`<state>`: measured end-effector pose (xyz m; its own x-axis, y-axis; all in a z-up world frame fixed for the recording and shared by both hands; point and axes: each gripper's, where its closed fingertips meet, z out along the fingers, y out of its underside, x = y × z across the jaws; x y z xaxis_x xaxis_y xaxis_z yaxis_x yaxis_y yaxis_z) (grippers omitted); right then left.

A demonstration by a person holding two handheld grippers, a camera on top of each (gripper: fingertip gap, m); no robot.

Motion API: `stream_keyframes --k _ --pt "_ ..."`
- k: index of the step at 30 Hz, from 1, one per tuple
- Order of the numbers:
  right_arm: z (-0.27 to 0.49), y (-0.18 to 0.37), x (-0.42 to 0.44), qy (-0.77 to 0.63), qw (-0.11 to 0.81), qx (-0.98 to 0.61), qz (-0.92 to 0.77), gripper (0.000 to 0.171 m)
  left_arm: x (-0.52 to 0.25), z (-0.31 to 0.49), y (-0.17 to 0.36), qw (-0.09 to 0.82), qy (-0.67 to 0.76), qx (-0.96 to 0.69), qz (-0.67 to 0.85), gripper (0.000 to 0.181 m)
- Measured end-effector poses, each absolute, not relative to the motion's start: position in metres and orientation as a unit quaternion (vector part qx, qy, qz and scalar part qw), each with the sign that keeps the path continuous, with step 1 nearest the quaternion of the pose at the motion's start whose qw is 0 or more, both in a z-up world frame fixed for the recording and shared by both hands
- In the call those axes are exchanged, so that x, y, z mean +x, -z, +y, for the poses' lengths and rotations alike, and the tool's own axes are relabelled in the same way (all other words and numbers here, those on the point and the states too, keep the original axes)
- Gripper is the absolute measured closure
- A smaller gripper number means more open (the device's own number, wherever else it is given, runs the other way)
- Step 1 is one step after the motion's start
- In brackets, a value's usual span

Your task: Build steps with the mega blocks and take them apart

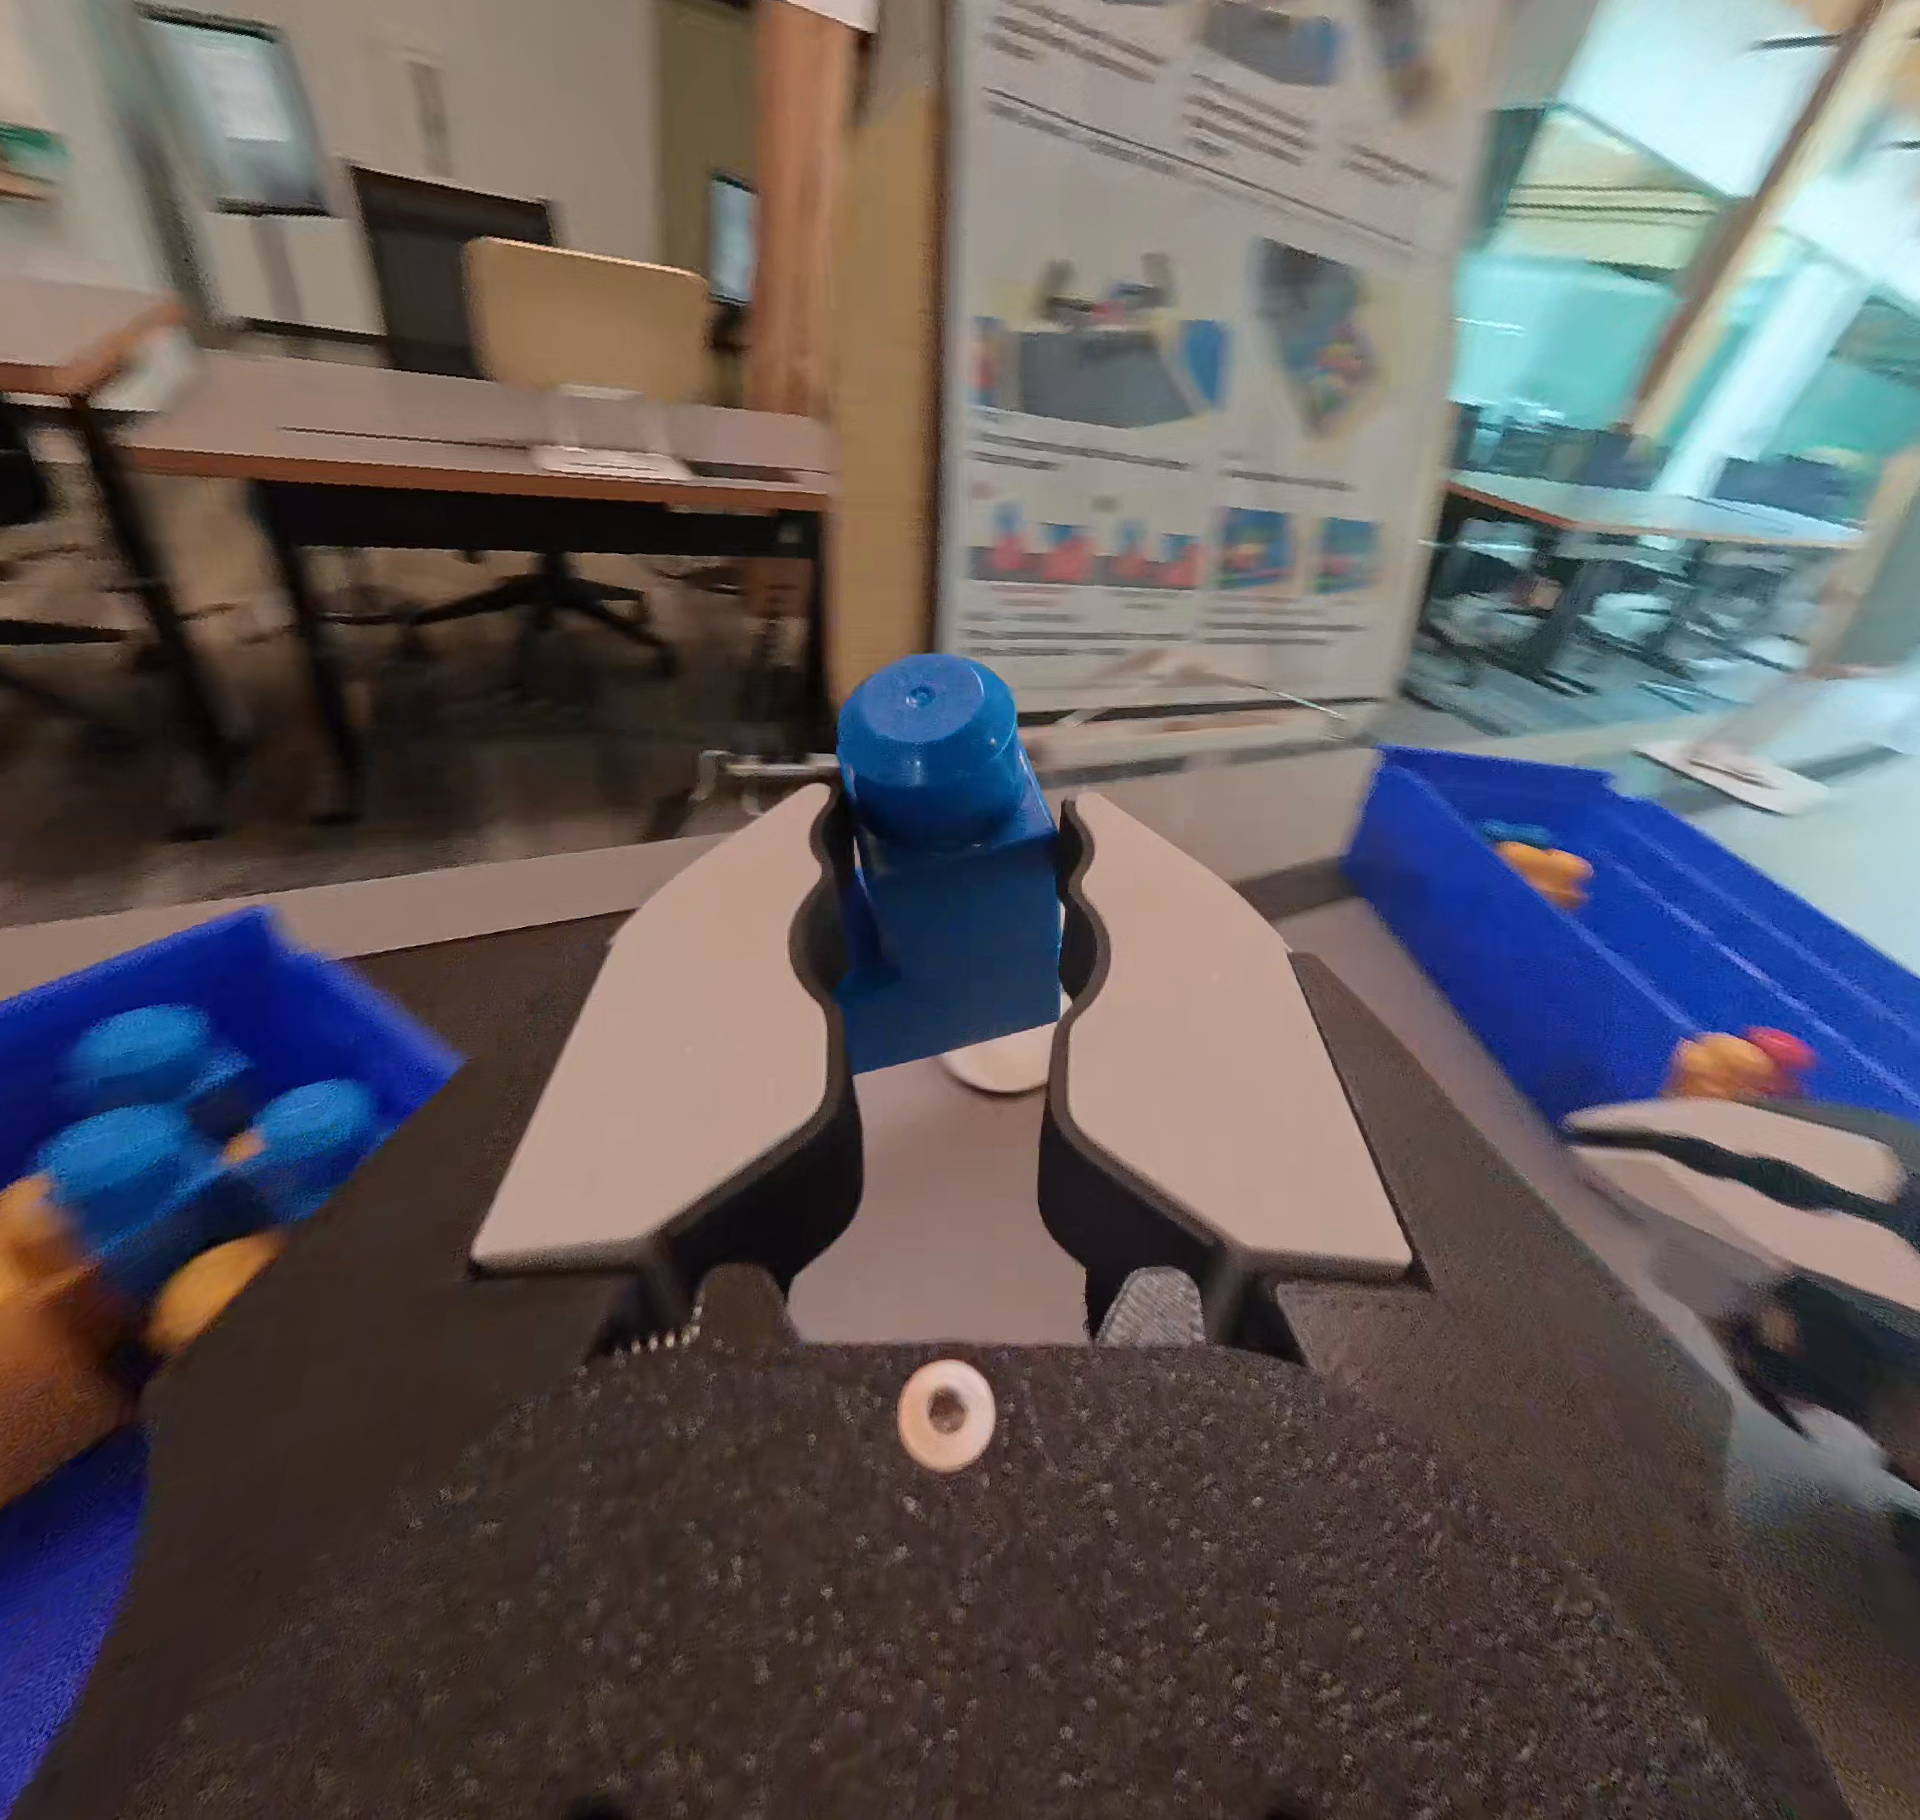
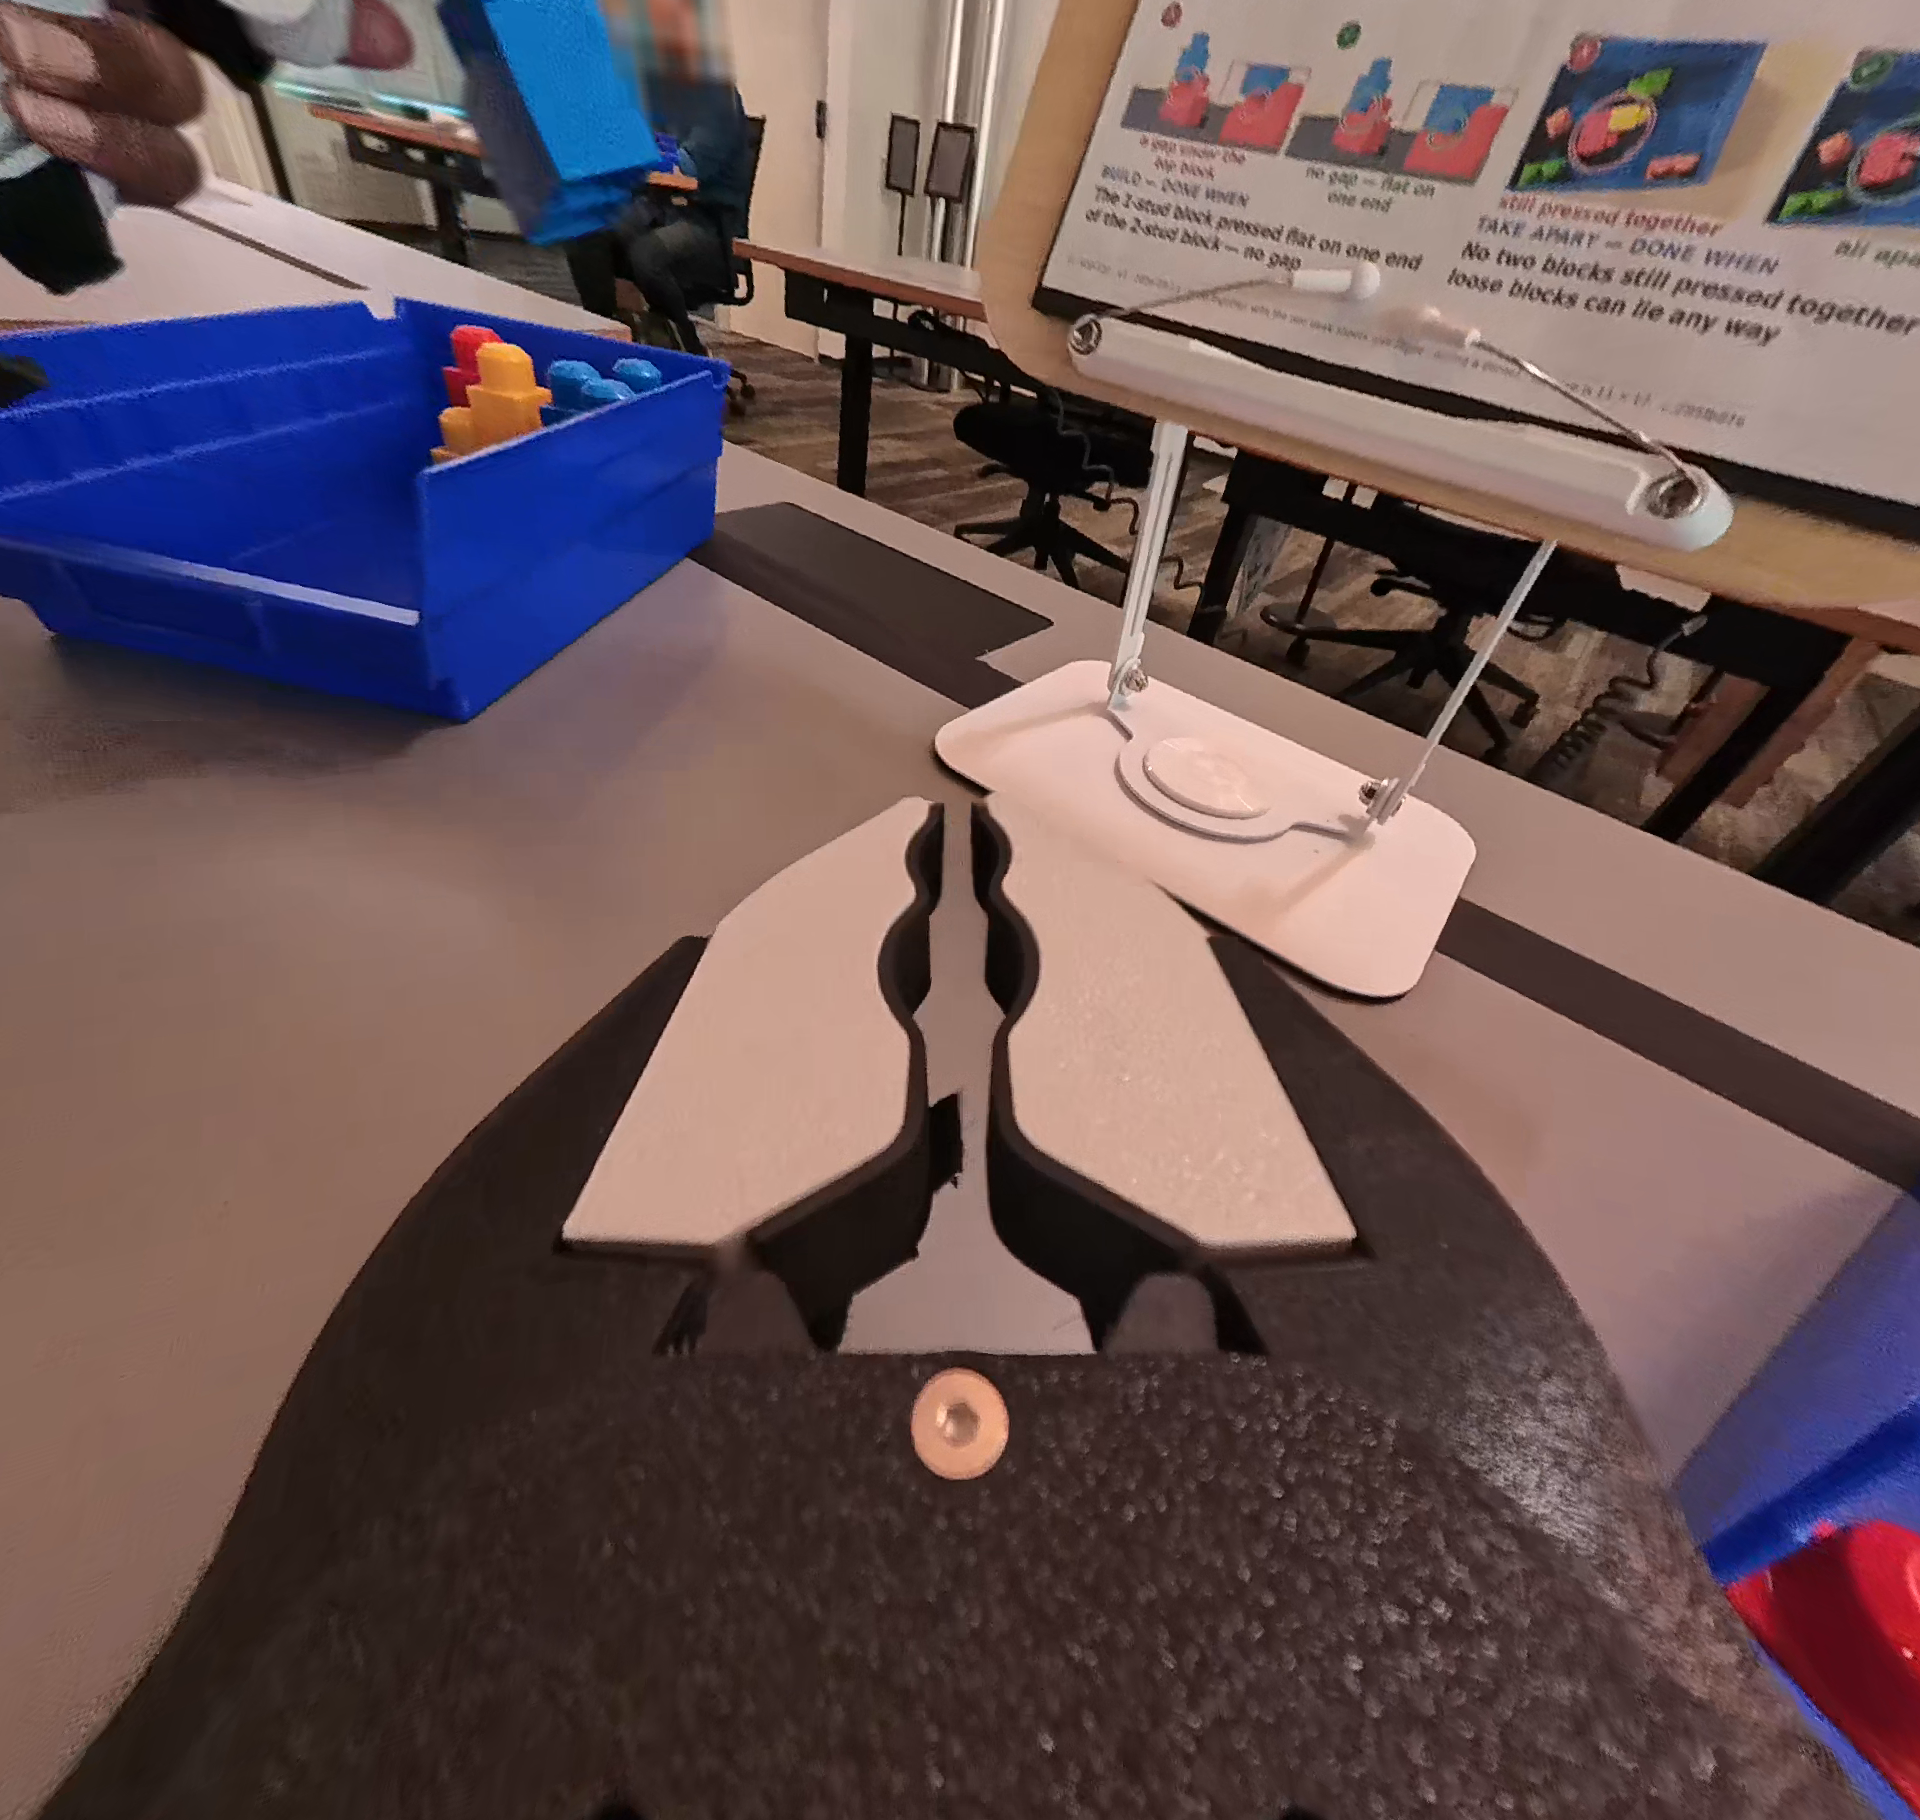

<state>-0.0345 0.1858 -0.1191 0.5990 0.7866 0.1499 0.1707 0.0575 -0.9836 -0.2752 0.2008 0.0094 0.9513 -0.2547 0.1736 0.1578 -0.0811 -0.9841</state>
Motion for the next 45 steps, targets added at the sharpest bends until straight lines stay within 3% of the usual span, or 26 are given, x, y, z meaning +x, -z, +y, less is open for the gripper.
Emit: stream_keyframes --k 8,15,19,22,33,41,45 --pt "0.18 0.119 -0.039 -0.231 0.617 -0.63 -0.41 0.134 -0.132 0.2 0.028 0.612 0.241 -0.734 0.17 0.144" --pt "0.178 0.128 -0.045 -0.198 0.612 -0.634 -0.429 0.111 -0.056 0.185 0.067 0.571 0.28 -0.738 0.225 0.144" --pt "0.179 0.125 -0.044 -0.188 0.624 -0.628 -0.425 0.112 -0.032 0.174 0.07 0.567 0.293 -0.729 0.247 0.144" --pt "0.18 0.121 -0.039 -0.168 0.637 -0.623 -0.422 0.13 -0.024 0.169 0.069 0.571 0.298 -0.722 0.255 0.144" --pt "0.182 0.115 -0.035 -0.139 0.63 -0.632 -0.429 0.134 -0.027 0.166 0.063 0.582 0.299 -0.713 0.254 0.145" --pt "0.186 0.132 -0.036 -0.155 0.602 -0.655 -0.429 0.134 -0.087 0.156 -0.024 0.677 0.292 -0.646 0.198 0.145" --pt "0.186 0.137 -0.036 -0.155 0.597 -0.657 -0.433 0.134 -0.102 0.157 -0.031 0.685 0.287 -0.643 0.185 0.145"
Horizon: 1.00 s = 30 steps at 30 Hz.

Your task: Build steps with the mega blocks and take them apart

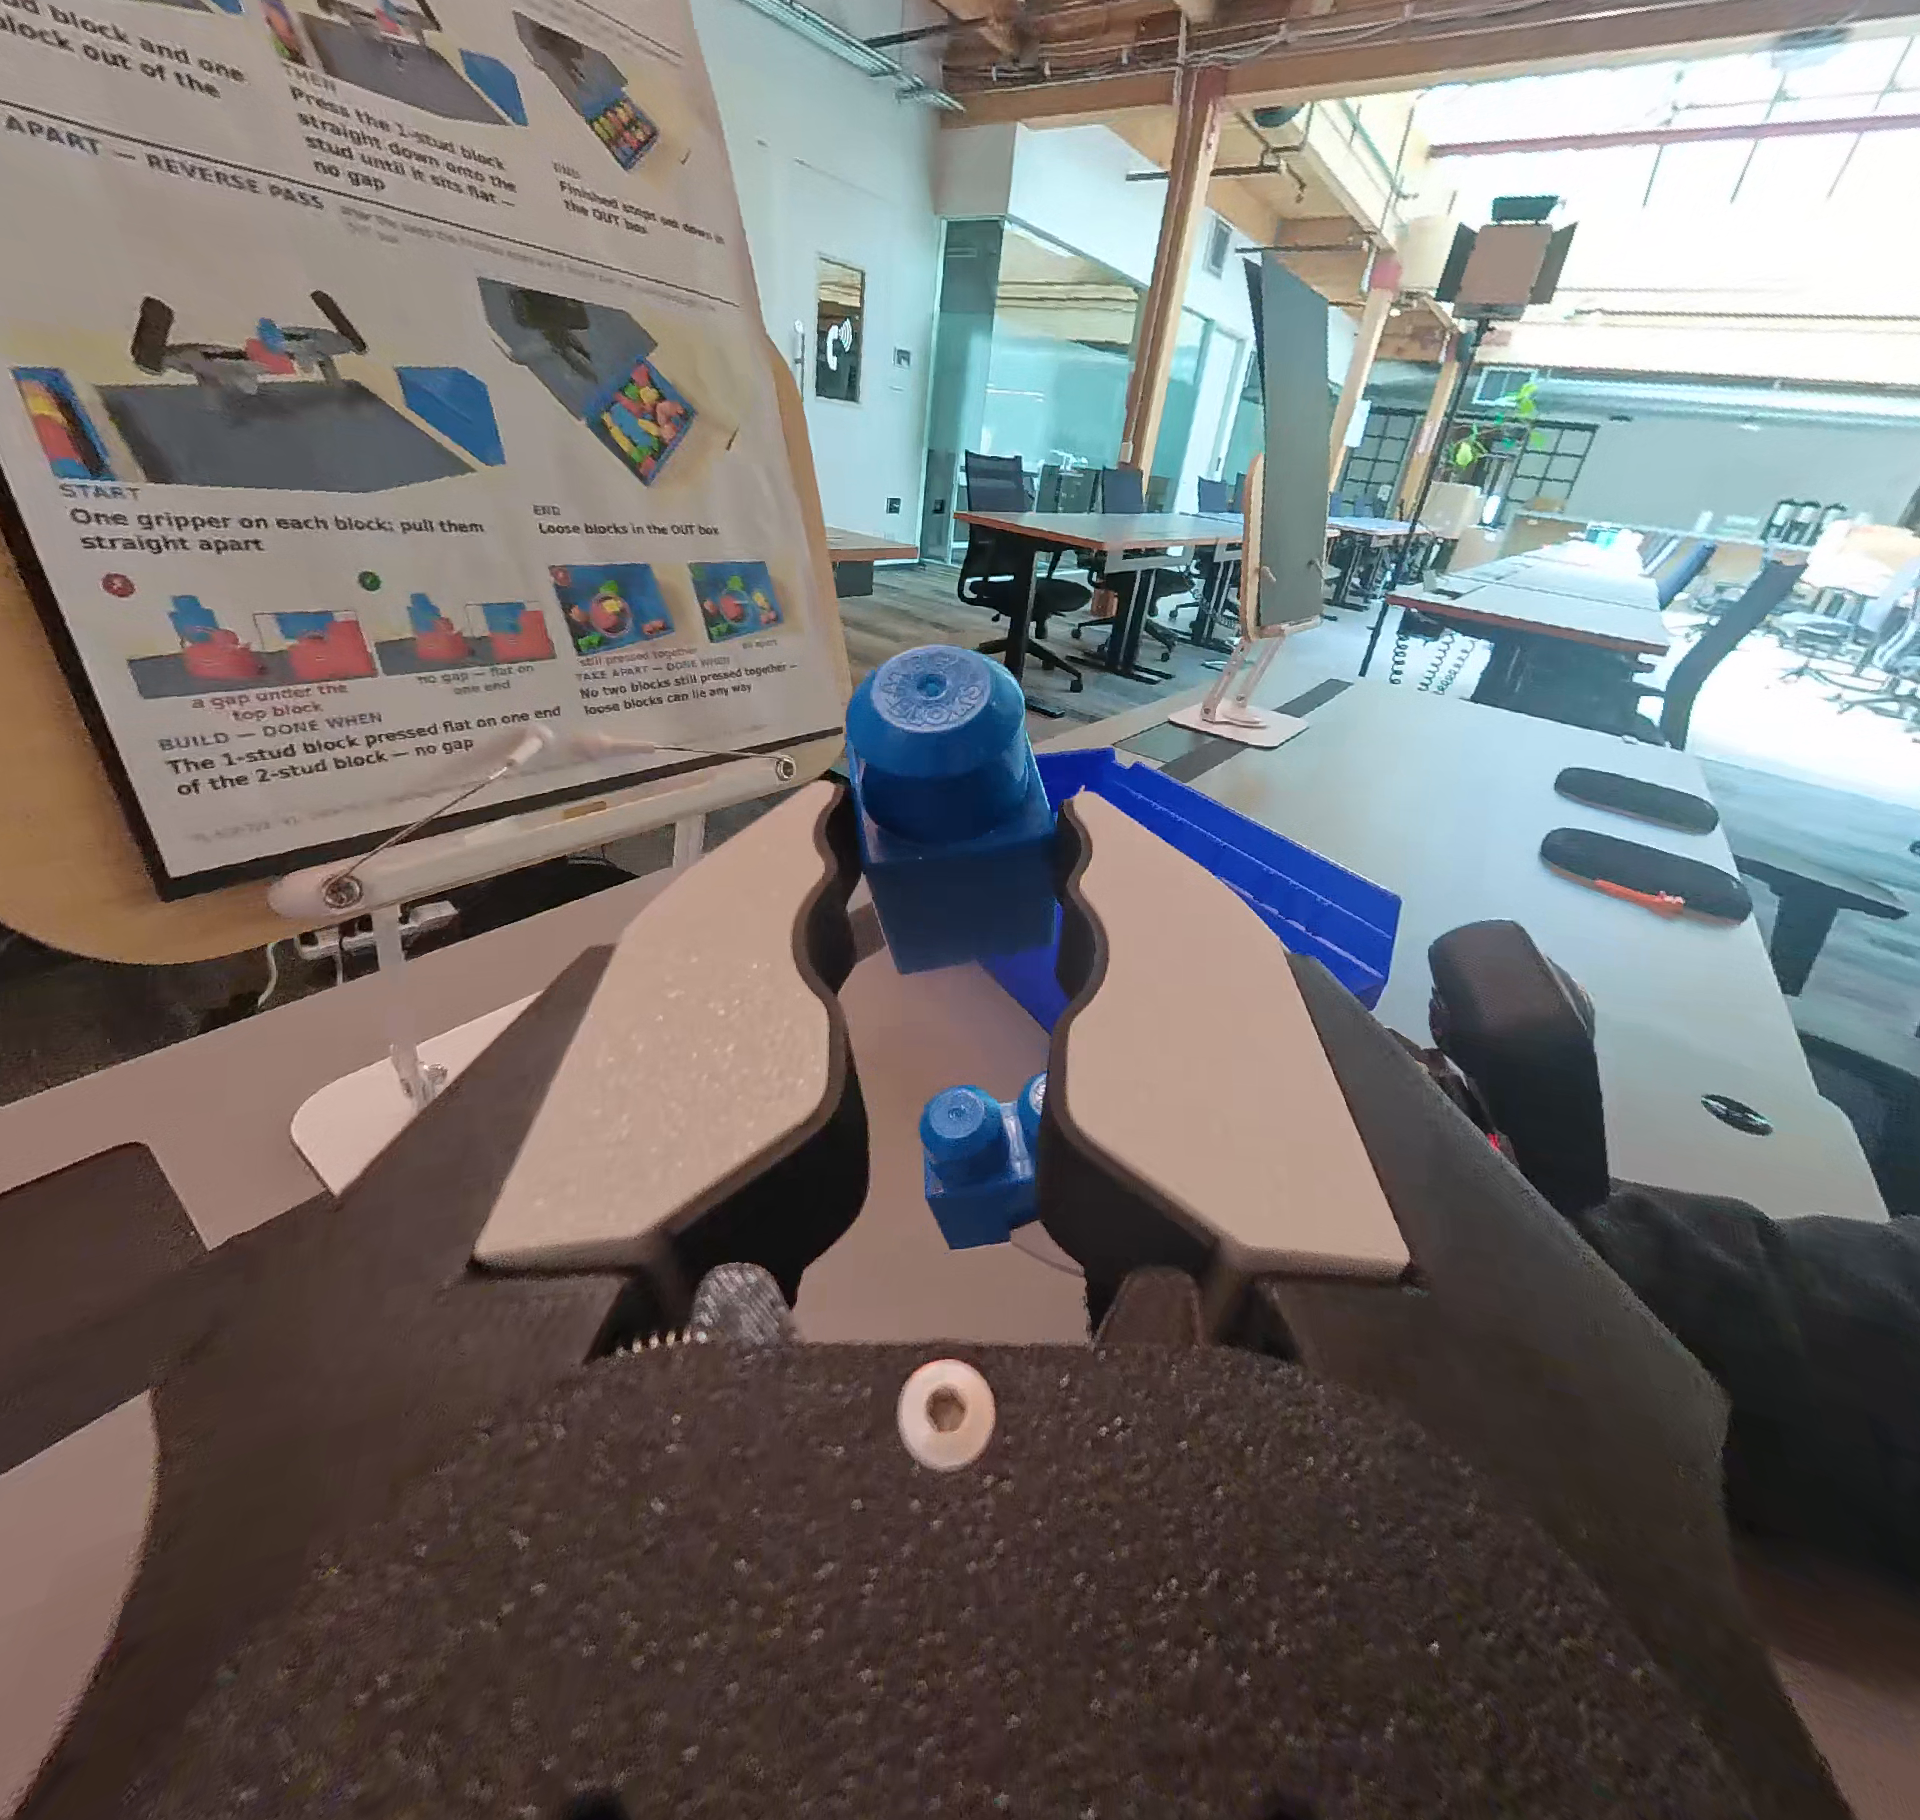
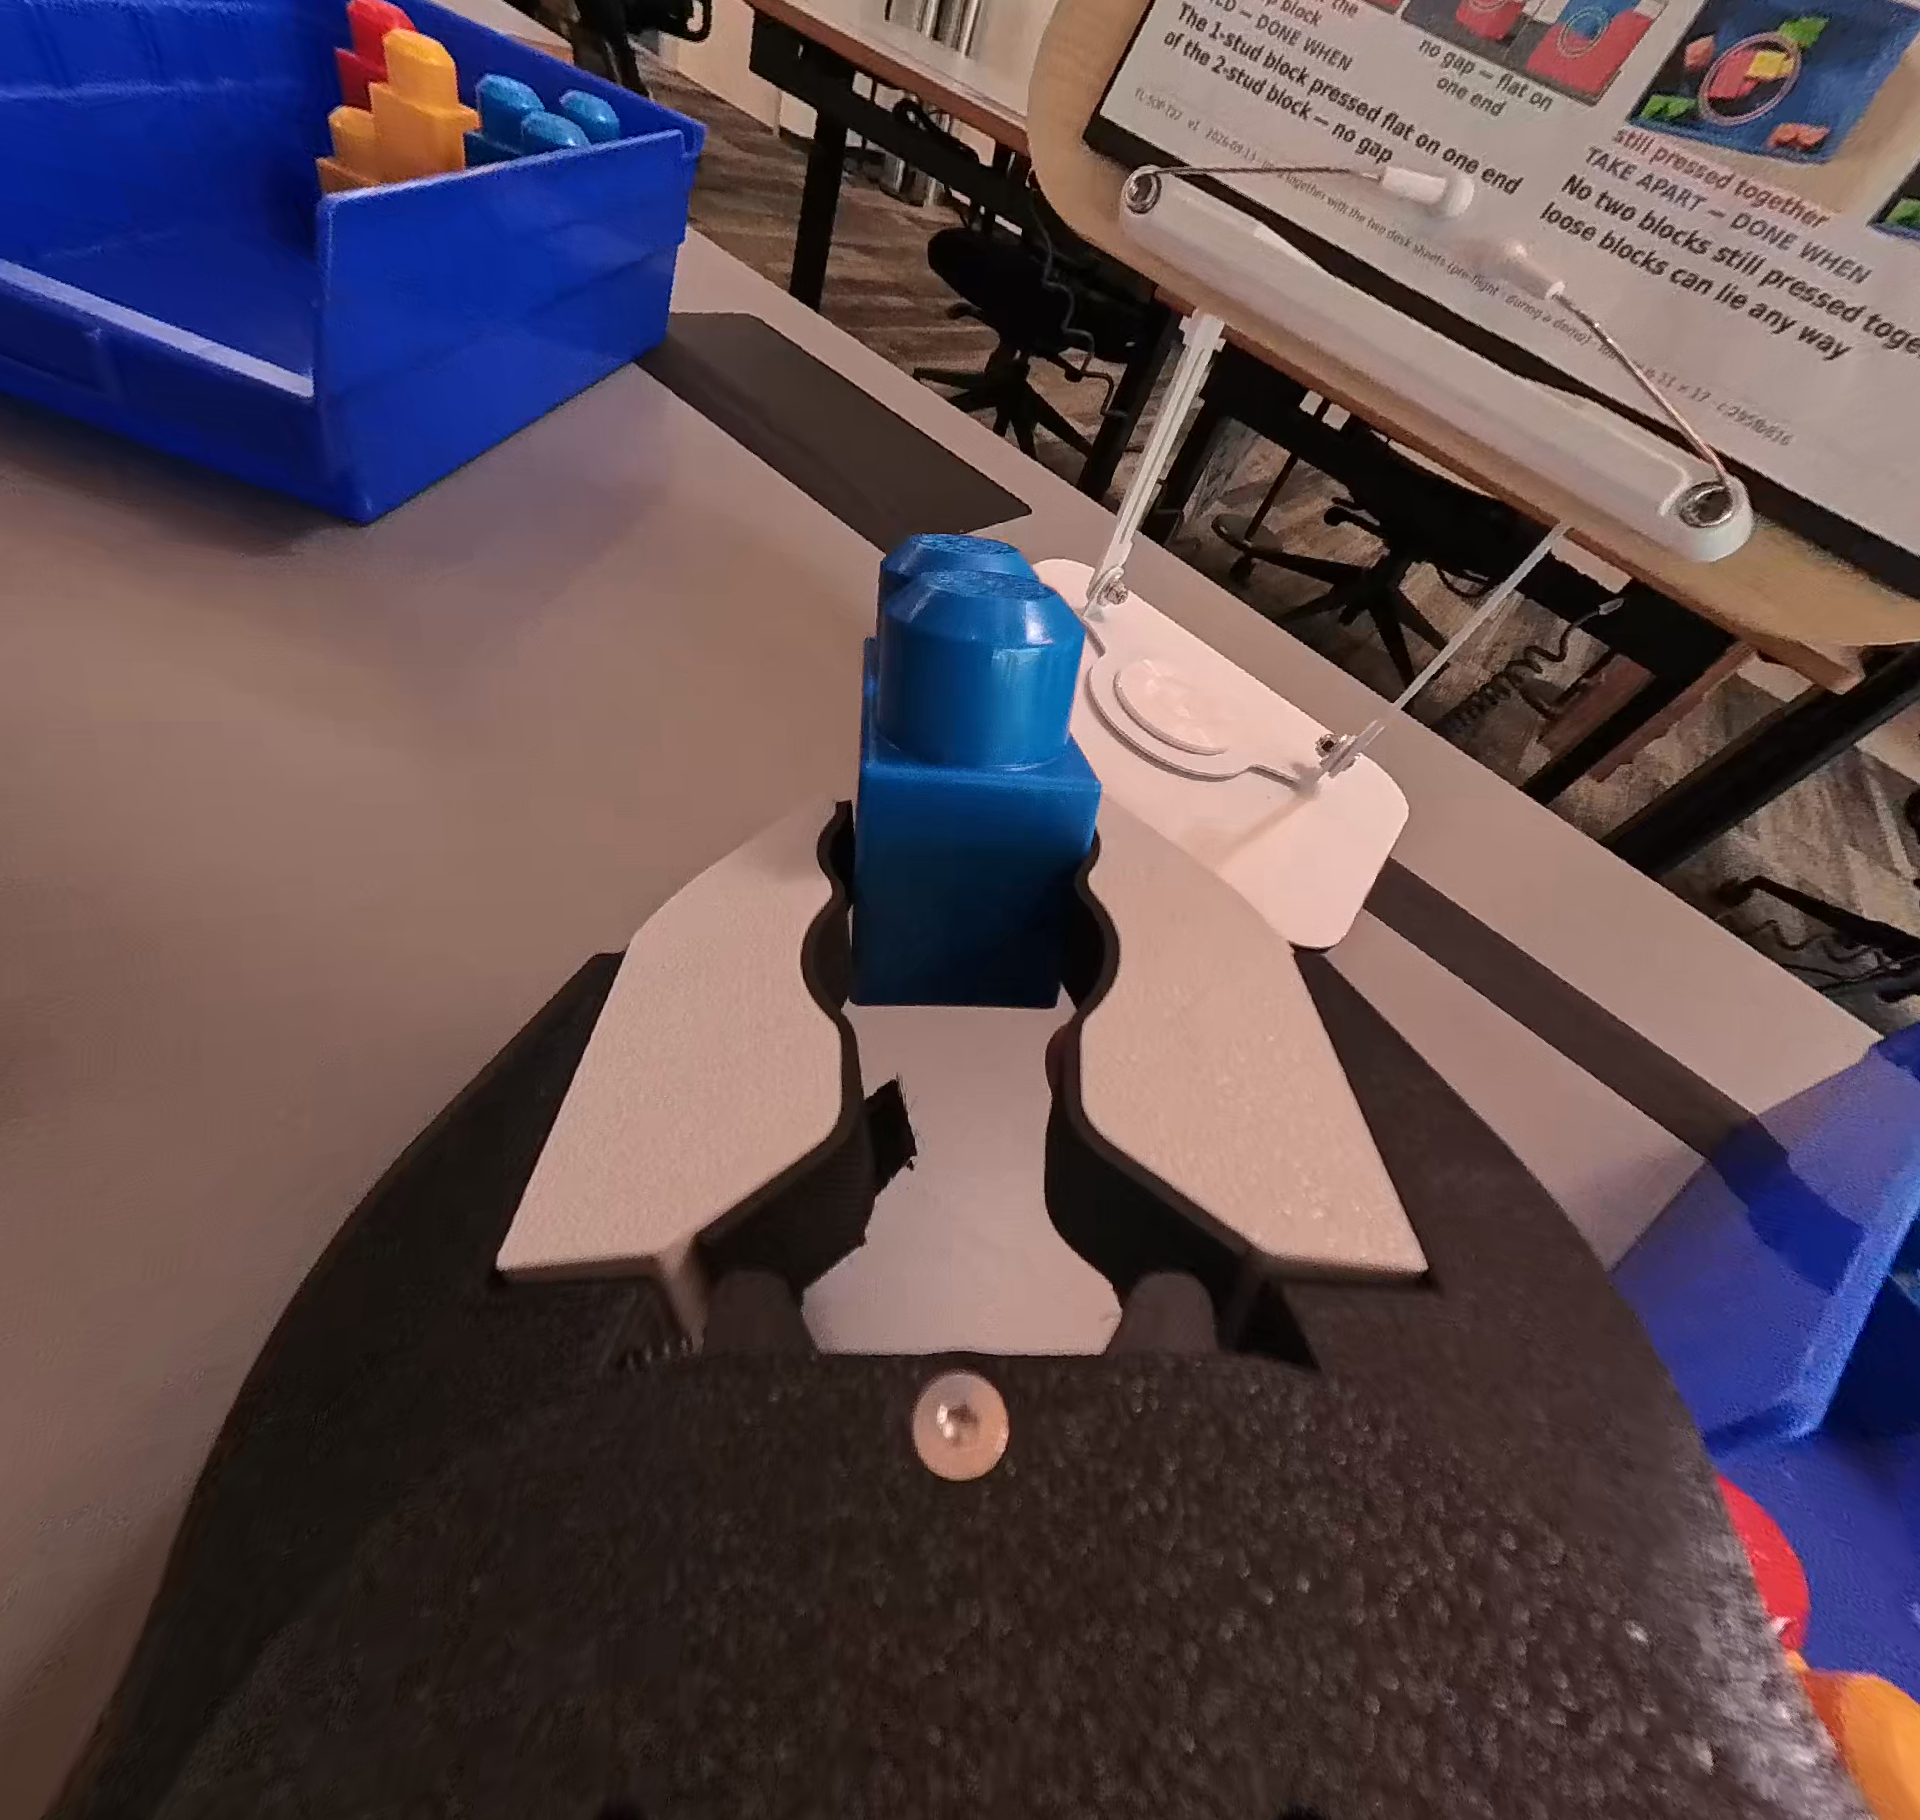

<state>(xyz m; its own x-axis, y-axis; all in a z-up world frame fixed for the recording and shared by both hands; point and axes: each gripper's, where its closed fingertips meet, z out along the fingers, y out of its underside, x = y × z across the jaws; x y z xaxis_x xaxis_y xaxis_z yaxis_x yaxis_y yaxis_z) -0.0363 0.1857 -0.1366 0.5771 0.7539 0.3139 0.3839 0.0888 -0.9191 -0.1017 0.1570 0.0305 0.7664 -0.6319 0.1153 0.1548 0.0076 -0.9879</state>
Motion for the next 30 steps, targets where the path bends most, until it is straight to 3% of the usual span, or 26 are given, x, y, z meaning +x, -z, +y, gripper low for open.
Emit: stream_keyframes --k 8,18,30 --pt "0.192 0.132 -0.03 -0.148 0.607 -0.657 -0.421 0.134 -0.085 0.169 0.001 0.654 0.261 -0.678 0.211 0.145" --pt "0.211 0.11 -0.001 -0.151 0.638 -0.661 -0.365 0.133 -0.064 0.204 0.161 0.504 0.225 -0.785 0.282 0.144" --pt "0.212 0.108 0.002 -0.157 0.646 -0.66 -0.35 0.133 -0.05 0.198 0.21 0.444 0.196 -0.81 0.33 0.145"
